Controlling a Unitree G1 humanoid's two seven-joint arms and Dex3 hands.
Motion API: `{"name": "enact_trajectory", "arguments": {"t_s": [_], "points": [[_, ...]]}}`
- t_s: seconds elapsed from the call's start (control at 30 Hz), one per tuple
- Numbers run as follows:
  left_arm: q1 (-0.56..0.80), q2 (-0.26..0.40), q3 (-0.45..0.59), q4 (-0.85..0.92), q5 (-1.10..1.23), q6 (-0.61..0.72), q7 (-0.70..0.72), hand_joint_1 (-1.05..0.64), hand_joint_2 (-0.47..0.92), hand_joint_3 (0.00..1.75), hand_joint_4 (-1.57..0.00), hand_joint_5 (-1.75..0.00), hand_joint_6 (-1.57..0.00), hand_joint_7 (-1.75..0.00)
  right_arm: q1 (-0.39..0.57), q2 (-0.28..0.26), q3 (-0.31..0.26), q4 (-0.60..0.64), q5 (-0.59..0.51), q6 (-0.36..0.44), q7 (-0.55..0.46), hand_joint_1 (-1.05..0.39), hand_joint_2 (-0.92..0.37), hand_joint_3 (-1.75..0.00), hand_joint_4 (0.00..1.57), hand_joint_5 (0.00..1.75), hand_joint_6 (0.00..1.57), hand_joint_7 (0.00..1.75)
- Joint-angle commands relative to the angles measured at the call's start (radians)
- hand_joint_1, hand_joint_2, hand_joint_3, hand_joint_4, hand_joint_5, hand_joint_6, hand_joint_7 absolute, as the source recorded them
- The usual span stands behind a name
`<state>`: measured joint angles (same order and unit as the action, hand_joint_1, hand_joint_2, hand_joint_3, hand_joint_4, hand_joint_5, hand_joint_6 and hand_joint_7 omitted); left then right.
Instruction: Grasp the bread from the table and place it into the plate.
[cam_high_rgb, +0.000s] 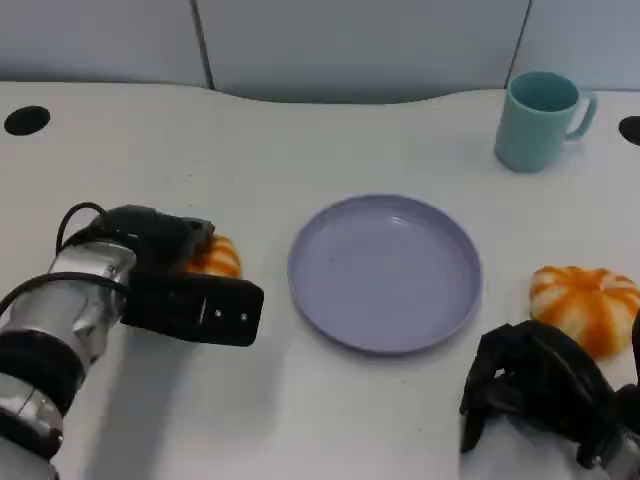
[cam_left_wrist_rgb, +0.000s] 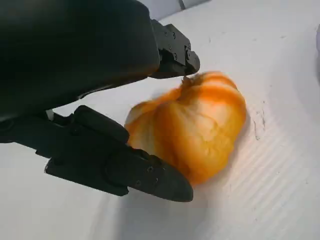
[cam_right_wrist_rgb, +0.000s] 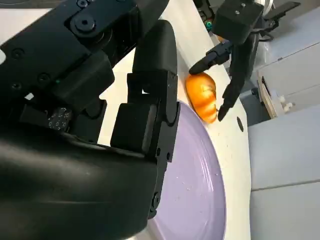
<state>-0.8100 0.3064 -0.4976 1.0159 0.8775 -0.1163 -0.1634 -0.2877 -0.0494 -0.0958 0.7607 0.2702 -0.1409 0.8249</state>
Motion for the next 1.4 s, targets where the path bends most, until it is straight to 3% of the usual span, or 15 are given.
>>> {"name": "enact_trajectory", "arguments": {"t_s": [0.03, 0.33, 0.43, 0.53, 0.6, 0.67, 0.77, 0.87, 0.9, 0.93, 0.97, 1.07, 1.4], "points": [[-0.043, -0.008, -0.015, 0.122, -0.045, -0.043, 0.017, -0.68, 0.83, 0.00, -0.03, -0.07, -0.14, 0.00, 0.032, -0.008, 0.005, -0.018, 0.003, 0.030, -0.010, -1.05, -0.55, 0.00, 1.57, 0.60, 1.57, 0.44], [-0.071, -0.047, -0.062, 0.239, -0.065, -0.036, 0.079, -0.67, 0.84, 0.00, -0.04, -0.07, -0.14, 0.00, 0.052, -0.006, 0.007, -0.060, 0.012, 0.053, -0.012, -1.05, -0.54, 0.00, 1.57, 0.61, 1.57, 0.45], [-0.052, -0.061, -0.076, 0.257, -0.067, -0.039, 0.159, -0.46, 0.76, 0.00, -0.13, -0.11, -0.24, -0.04, 0.062, -0.004, 0.008, -0.079, 0.014, 0.062, -0.019, -1.05, -0.53, 0.00, 1.57, 0.62, 1.57, 0.46], [-0.033, -0.068, -0.087, 0.264, -0.067, -0.041, 0.230, -0.21, 0.84, 0.02, -0.30, -0.15, -0.38, -0.05, 0.078, -0.008, 0.015, -0.113, 0.011, 0.083, -0.034, -1.05, -0.52, 0.00, 1.57, 0.63, 1.57, 0.47], [-0.017, -0.064, -0.088, 0.265, -0.070, -0.060, 0.293, -0.16, 0.89, 0.02, -0.45, -0.18, -0.51, -0.07, 0.086, -0.009, 0.019, -0.124, 0.009, 0.077, -0.037, -1.05, -0.53, -0.01, 1.57, 0.64, 1.57, 0.47], [-0.002, -0.059, -0.089, 0.267, -0.070, -0.078, 0.358, -0.17, 0.91, 0.08, -0.71, -0.33, -0.71, -0.13, 0.091, -0.009, 0.022, -0.131, 0.011, 0.076, -0.039, -1.05, -0.53, -0.01, 1.57, 0.64, 1.57, 0.47], [0.008, -0.060, -0.085, 0.276, -0.078, -0.080, 0.404, -0.25, 0.91, 0.22, -0.73, -1.13, -0.99, -0.10, 0.093, -0.010, 0.022, -0.138, 0.017, 0.089, -0.040, -1.05, -0.53, -0.01, 1.57, 0.64, 1.57, 0.47], [0.015, -0.062, -0.085, 0.284, -0.086, -0.082, 0.421, -0.32, 0.92, 0.07, -0.77, -1.42, -1.16, -0.14, 0.094, -0.012, 0.021, -0.141, 0.021, 0.098, -0.038, -1.05, -0.53, -0.01, 1.57, 0.64, 1.57, 0.47], [0.022, -0.061, -0.086, 0.284, -0.089, -0.089, 0.437, -0.28, 0.92, 0.22, -0.78, -1.61, -0.90, -0.99, 0.095, -0.012, 0.020, -0.142, 0.023, 0.099, -0.036, -1.05, -0.53, 0.00, 1.57, 0.63, 1.57, 0.47], [0.028, -0.061, -0.086, 0.284, -0.092, -0.091, 0.450, -0.27, 0.92, 0.31, -0.78, -1.69, -0.71, -1.44, 0.095, -0.013, 0.020, -0.143, 0.023, 0.099, -0.035, -1.05, -0.53, -0.01, 1.57, 0.63, 1.57, 0.47], [0.034, -0.060, -0.086, 0.284, -0.095, -0.098, 0.468, -0.26, 0.92, 0.37, -0.79, -1.72, -0.64, -1.59, 0.095, -0.014, 0.020, -0.143, 0.023, 0.098, -0.034, -1.05, -0.53, -0.01, 1.57, 0.63, 1.57, 0.47], [0.043, -0.057, -0.087, 0.282, -0.102, -0.117, 0.511, -0.23, 0.92, 0.45, -0.80, -1.74, -0.57, -1.73, 0.093, -0.016, 0.022, -0.139, 0.019, 0.091, -0.034, -1.05, -0.54, -0.01, 1.57, 0.63, 1.57, 0.46], [0.049, -0.018, -0.035, 0.262, -0.158, -0.241, 0.629, -0.24, 0.87, 0.63, -0.84, -1.75, -0.60, -1.75, 0.076, -0.013, 0.020, -0.113, 0.019, 0.089, -0.031, -1.05, -0.54, -0.01, 1.57, 0.62, 1.57, 0.45]]}}
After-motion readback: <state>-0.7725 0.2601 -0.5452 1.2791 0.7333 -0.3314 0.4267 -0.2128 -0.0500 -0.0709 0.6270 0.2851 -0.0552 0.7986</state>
